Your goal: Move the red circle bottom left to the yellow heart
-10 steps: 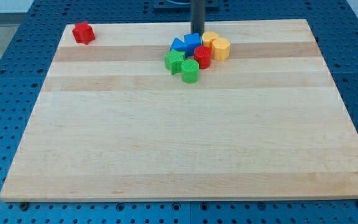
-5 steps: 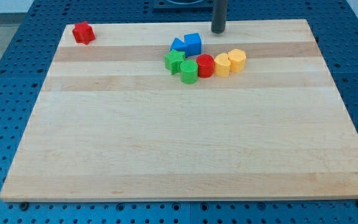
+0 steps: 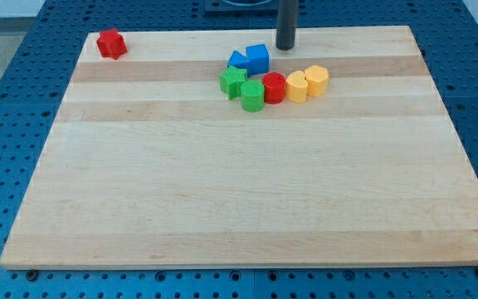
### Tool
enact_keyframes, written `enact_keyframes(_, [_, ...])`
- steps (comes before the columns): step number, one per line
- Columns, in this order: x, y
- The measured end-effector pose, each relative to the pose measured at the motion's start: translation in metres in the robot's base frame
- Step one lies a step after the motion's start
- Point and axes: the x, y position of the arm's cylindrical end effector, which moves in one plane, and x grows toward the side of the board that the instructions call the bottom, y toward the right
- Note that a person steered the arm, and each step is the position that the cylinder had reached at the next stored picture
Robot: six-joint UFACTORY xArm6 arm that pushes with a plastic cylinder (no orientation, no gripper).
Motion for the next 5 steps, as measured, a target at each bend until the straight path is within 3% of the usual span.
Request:
enact_keyframes(1, [0.012,-0.017])
enact_keyframes(4, [0.116,-0.012])
enact_keyframes(5, [0.083,-0.012])
